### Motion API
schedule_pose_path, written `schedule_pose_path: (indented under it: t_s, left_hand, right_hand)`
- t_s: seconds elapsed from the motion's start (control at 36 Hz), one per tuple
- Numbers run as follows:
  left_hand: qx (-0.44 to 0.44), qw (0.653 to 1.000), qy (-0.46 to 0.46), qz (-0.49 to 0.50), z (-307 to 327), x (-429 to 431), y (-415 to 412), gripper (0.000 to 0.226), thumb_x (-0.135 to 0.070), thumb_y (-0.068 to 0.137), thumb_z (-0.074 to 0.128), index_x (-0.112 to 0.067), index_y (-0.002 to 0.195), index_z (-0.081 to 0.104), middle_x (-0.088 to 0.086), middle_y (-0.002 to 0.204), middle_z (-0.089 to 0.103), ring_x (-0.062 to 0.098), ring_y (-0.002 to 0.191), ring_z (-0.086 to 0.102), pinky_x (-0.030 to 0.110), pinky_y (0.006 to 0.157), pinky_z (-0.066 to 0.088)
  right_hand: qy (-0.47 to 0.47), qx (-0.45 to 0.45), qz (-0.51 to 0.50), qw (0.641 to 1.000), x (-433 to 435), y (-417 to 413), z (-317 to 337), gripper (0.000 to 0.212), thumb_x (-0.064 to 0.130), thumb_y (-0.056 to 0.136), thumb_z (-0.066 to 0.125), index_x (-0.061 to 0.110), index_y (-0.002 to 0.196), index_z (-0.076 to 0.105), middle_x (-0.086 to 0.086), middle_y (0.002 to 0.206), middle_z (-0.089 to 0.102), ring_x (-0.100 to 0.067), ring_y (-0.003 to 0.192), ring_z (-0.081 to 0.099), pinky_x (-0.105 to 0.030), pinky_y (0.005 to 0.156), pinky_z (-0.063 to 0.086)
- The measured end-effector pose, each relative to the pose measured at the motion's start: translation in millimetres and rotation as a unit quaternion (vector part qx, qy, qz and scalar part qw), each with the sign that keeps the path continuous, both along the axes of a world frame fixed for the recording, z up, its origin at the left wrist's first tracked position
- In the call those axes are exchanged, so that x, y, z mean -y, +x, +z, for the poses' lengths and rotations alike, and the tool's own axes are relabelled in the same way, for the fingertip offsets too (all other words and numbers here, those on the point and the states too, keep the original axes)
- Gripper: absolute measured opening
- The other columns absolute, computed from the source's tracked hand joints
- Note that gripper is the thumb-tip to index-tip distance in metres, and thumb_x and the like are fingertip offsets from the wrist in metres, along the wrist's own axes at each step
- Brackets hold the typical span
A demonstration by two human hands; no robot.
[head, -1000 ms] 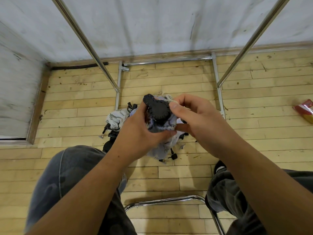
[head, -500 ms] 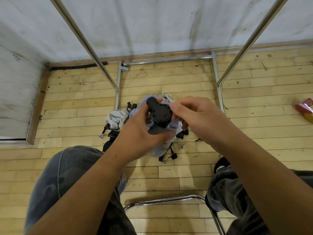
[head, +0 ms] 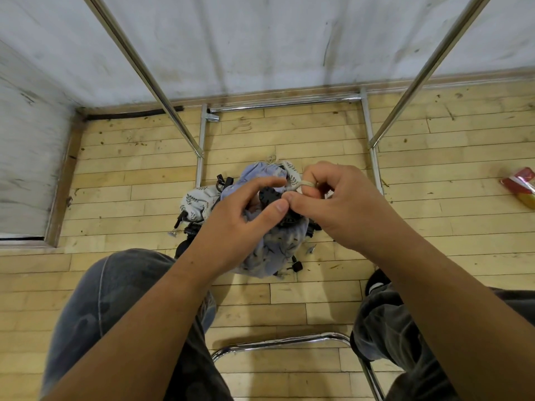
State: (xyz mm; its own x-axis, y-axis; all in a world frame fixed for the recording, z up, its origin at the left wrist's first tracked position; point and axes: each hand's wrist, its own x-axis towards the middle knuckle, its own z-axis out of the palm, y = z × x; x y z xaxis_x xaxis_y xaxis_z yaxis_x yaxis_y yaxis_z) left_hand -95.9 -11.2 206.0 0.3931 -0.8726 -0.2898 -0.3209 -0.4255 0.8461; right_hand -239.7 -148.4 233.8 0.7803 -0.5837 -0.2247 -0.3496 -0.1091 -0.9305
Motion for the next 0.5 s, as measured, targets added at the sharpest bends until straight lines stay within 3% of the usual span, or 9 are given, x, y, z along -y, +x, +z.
schedule_pose_path:
  t_s: [0.17, 0.22, 0.28, 0.31, 0.39, 0.44, 0.5]
  left_hand:
    - [0.009, 1.000, 0.014, 0.003, -1.7, 3.6, -0.2, 0.038, -0.059, 0.089, 0.063, -0.055, 0.126, 0.058, 0.017, 0.108, 0.065, 0.036, 0.096, 0.066, 0.057, 0.086, 0.058]
    - [0.014, 1.000, 0.020, 0.015, -4.3, 3.1, -0.8, 0.037, -0.054, 0.090, 0.066, -0.056, 0.126, 0.056, 0.009, 0.085, 0.062, 0.026, 0.073, 0.063, 0.042, 0.071, 0.060]
    - [0.027, 0.999, 0.016, 0.031, -4.8, 2.5, -1.4, 0.036, -0.053, 0.091, 0.067, -0.054, 0.125, 0.057, -0.007, 0.067, 0.048, 0.008, 0.057, 0.046, 0.020, 0.057, 0.042]
    - [0.034, 0.999, 0.017, 0.039, -4.3, 2.6, -1.8, 0.035, -0.054, 0.091, 0.066, -0.054, 0.125, 0.058, -0.007, 0.066, 0.046, 0.005, 0.056, 0.041, 0.017, 0.055, 0.037]
    - [0.048, 0.998, 0.031, 0.040, -3.8, 3.4, -0.9, 0.037, -0.062, 0.090, 0.064, -0.054, 0.125, 0.059, 0.000, 0.072, 0.057, 0.016, 0.059, 0.049, 0.028, 0.060, 0.046]
    - [0.053, 0.997, 0.036, 0.032, -6.2, 3.0, -0.5, 0.036, -0.062, 0.089, 0.065, -0.053, 0.125, 0.061, -0.009, 0.089, 0.072, 0.019, 0.077, 0.068, 0.035, 0.072, 0.059]
    - [0.049, 0.997, 0.040, 0.038, -6.7, 2.9, -1.2, 0.029, -0.057, 0.091, 0.064, -0.049, 0.119, 0.066, -0.015, 0.096, 0.075, 0.009, 0.087, 0.072, 0.026, 0.074, 0.058]
  right_hand:
    - [0.026, -0.005, -0.046, 0.999, -0.3, -0.2, 1.7, 0.033, 0.023, 0.097, 0.069, 0.009, 0.070, 0.055, 0.008, 0.056, 0.043, -0.002, 0.050, 0.039, -0.013, 0.049, 0.037]
    - [0.030, -0.015, -0.030, 0.999, -0.9, 0.4, 5.0, 0.028, 0.028, 0.100, 0.063, 0.015, 0.076, 0.067, 0.006, 0.061, 0.055, 0.000, 0.055, 0.049, -0.011, 0.052, 0.041]
    - [0.032, -0.025, -0.002, 0.999, -3.5, 0.8, 9.2, 0.028, 0.029, 0.103, 0.057, 0.019, 0.085, 0.075, 0.004, 0.073, 0.068, 0.004, 0.061, 0.057, -0.009, 0.056, 0.044]
    - [0.036, -0.027, 0.007, 0.999, -5.4, 1.2, 11.0, 0.028, 0.030, 0.105, 0.055, 0.020, 0.089, 0.076, 0.007, 0.073, 0.069, 0.005, 0.061, 0.058, -0.008, 0.057, 0.044]
    - [0.021, -0.039, 0.028, 0.999, -10.8, 2.3, 13.3, 0.031, 0.030, 0.106, 0.050, 0.024, 0.090, 0.075, 0.014, 0.078, 0.071, 0.001, 0.075, 0.067, -0.015, 0.063, 0.050]
    - [-0.010, -0.049, 0.049, 0.998, -13.0, 2.8, 12.1, 0.031, 0.031, 0.106, 0.048, 0.028, 0.088, 0.074, 0.008, 0.086, 0.072, -0.007, 0.083, 0.067, -0.025, 0.074, 0.055]
    - [-0.015, -0.042, 0.070, 0.997, -15.7, 2.7, 11.3, 0.031, 0.030, 0.106, 0.049, 0.028, 0.087, 0.073, 0.004, 0.080, 0.069, -0.008, 0.069, 0.061, -0.029, 0.067, 0.053]
